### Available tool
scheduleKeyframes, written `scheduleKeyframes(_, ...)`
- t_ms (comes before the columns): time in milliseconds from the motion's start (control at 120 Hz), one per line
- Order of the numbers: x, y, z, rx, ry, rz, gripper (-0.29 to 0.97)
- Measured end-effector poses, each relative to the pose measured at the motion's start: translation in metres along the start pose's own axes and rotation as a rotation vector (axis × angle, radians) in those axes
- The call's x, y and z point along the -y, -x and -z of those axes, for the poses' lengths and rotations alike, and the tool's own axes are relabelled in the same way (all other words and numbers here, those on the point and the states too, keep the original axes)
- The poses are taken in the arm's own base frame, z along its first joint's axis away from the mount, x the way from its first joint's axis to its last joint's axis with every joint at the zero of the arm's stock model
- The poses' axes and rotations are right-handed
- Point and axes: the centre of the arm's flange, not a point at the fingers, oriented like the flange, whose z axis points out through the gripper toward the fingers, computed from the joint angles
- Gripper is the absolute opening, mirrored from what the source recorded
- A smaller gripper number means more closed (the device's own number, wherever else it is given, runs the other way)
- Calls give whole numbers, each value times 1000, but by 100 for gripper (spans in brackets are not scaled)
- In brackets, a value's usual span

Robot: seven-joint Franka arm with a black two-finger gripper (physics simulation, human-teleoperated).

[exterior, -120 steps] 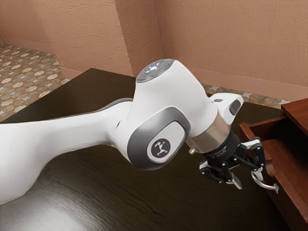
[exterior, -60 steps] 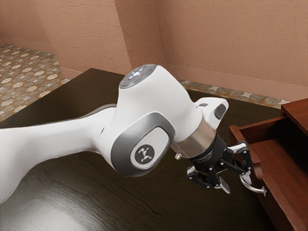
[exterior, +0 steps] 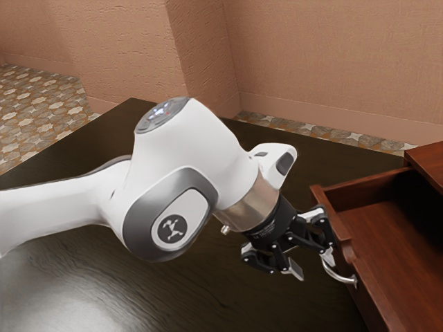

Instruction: Pull the drawer handle with one arm to open the drawer

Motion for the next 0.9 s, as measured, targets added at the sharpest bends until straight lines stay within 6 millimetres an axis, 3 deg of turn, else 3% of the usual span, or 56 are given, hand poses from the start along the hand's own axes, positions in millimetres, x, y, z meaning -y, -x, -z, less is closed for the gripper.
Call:
scheduleKeyframes(642,29,1,15,-17,-7,28,28)
scheduleKeyframes(900,18,8,14,-27,36,0,54)
